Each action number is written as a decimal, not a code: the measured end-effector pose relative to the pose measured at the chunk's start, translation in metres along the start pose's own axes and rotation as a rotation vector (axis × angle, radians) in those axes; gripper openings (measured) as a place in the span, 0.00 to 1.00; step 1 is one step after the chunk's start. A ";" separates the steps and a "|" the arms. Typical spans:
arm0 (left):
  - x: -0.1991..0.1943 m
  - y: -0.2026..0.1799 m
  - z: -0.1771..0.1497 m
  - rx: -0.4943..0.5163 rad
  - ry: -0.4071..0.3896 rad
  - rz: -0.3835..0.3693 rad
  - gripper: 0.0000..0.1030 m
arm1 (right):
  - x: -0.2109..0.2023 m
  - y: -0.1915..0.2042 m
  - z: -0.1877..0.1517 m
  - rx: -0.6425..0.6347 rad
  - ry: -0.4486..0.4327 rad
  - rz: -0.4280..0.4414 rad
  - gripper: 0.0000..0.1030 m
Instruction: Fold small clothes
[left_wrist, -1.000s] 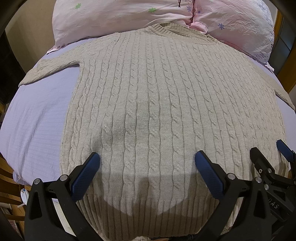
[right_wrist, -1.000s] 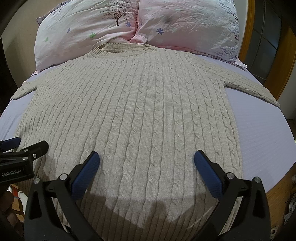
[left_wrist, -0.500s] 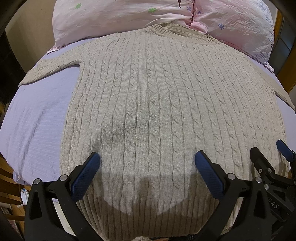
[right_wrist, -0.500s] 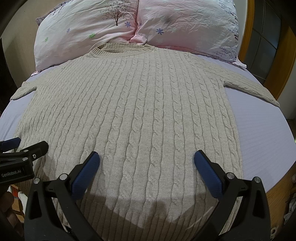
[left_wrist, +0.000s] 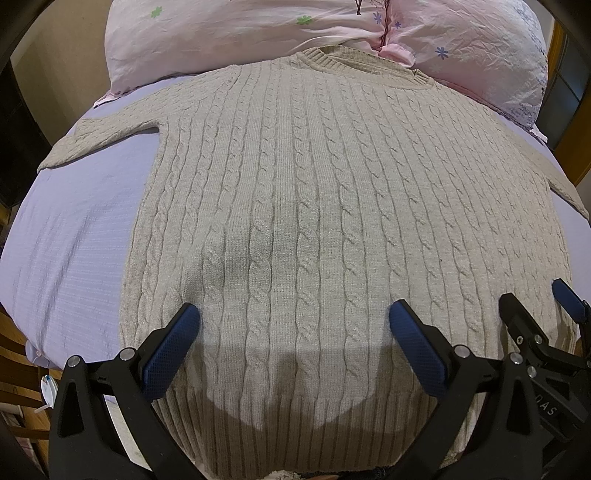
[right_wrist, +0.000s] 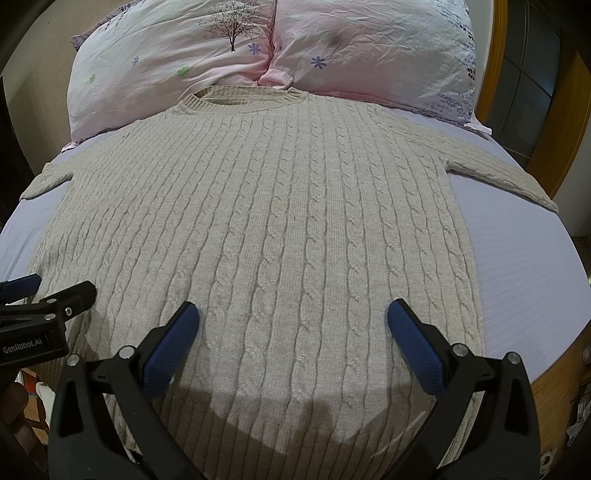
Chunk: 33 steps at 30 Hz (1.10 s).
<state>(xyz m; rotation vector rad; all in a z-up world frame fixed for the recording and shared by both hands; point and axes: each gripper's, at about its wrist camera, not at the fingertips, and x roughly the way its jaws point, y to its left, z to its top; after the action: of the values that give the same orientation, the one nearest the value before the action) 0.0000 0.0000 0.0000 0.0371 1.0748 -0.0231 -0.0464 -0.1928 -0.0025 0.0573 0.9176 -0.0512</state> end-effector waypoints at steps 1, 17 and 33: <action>0.000 0.000 0.000 0.000 0.000 0.000 0.99 | 0.000 0.000 0.000 0.000 0.000 0.000 0.98; 0.000 0.000 0.000 0.000 0.000 0.000 0.99 | 0.000 0.000 0.000 0.000 0.001 0.000 0.98; 0.000 0.000 0.000 0.000 0.002 0.001 0.99 | -0.008 -0.001 0.005 -0.014 -0.029 0.007 0.98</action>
<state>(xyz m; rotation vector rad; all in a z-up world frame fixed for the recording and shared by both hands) 0.0001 0.0001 0.0000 0.0379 1.0768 -0.0227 -0.0473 -0.1935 0.0071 0.0466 0.8888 -0.0384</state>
